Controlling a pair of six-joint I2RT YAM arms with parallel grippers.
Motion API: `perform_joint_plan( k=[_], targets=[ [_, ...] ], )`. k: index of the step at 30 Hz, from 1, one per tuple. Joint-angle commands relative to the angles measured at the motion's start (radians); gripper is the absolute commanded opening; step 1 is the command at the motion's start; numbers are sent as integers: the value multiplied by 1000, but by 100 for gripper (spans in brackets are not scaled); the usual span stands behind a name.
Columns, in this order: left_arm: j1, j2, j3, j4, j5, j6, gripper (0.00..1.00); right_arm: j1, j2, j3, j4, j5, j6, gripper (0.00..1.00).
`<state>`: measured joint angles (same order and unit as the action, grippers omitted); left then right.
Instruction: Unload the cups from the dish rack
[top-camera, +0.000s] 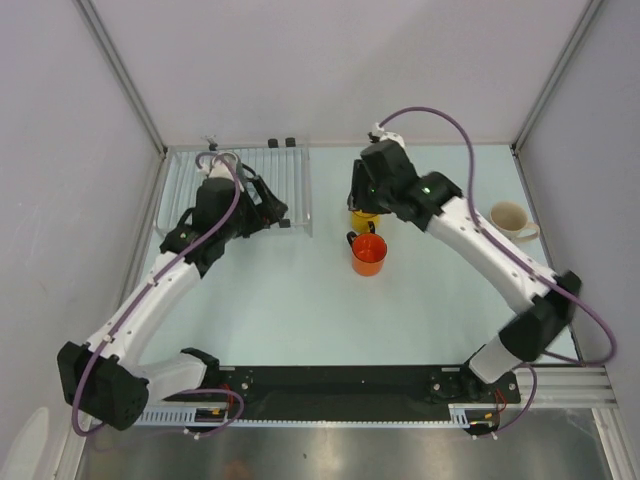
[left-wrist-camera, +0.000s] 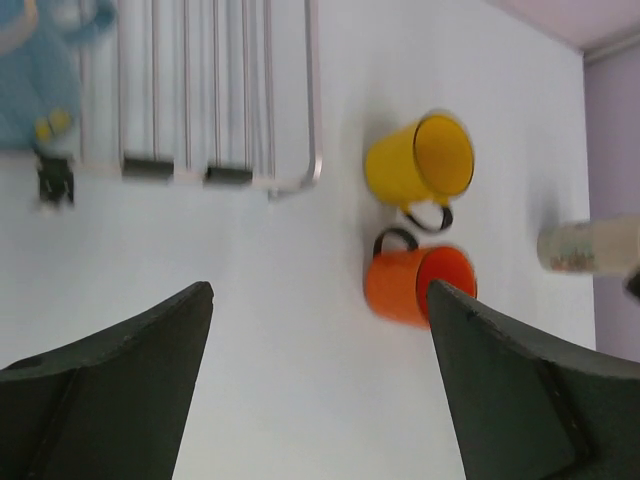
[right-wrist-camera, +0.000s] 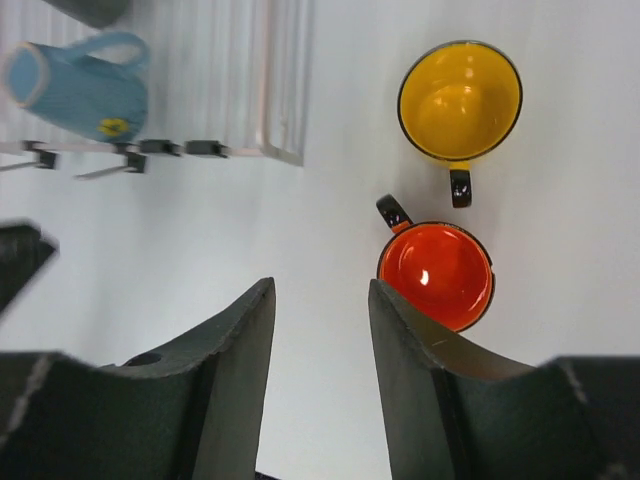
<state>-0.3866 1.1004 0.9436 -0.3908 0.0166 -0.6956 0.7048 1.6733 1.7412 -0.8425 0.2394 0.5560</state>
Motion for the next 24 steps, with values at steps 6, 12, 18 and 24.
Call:
perform_joint_plan(
  k=[6, 12, 18, 24],
  targets=[
    [60, 304, 495, -134, -380, 165, 92, 9, -451, -379, 356, -29, -99, 56],
    [153, 602, 754, -261, -481, 143, 92, 12, -485, -448, 399, -98, -131, 58],
    [229, 880, 1012, -335, -498, 139, 93, 18, -472, -531, 497, -146, -122, 58],
    [264, 986, 1066, -295, -537, 58, 95, 13, -436, -579, 550, -186, -116, 59]
  ],
)
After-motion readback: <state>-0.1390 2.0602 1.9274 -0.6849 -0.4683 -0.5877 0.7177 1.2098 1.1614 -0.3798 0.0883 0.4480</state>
